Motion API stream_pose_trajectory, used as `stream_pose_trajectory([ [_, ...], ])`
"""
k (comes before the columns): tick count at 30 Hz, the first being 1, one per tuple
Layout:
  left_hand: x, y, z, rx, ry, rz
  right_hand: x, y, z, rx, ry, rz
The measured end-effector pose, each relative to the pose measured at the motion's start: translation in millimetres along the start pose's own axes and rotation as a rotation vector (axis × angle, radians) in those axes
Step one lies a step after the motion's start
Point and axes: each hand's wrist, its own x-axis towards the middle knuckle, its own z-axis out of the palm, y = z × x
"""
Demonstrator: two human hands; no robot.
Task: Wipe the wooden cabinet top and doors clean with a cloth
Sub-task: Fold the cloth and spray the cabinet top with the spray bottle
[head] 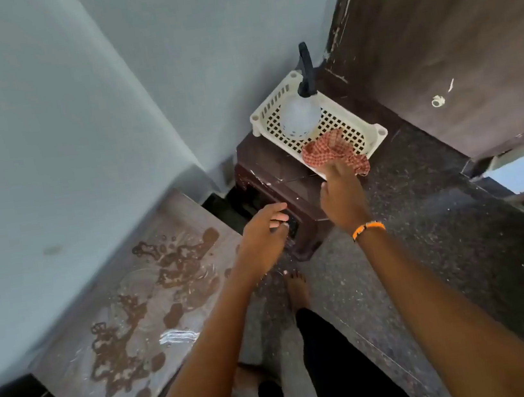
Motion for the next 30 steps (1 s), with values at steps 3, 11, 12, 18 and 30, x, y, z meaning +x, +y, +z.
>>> stream_pose_trajectory([
  [3,32.4,6.6,12.8,-0.127,-0.081,-0.162,39.1,37.7,10.6,-0.159,-0.052,0.003],
  [11,74.7,15.1,33.8,-0.278,-0.158,-0.369,80.5,56.5,4.4,-0.026,0.006,0.114],
  [12,76.8,17.2,33.9,-0.316,-0.147,-0.391,80.9,49.5,-2.0,0.111,0.046,0.168],
  [18,82.3,42.3,18.2,-0.707,-0.041,-0.368,56.4,1.4,-37.6,1.332,-0.188,0.407],
  [30,75.7,40.7,-28.9,-0.756,0.197,-0.126,26.0,-42.2,-27.8,0.984,-0.488,0.175],
])
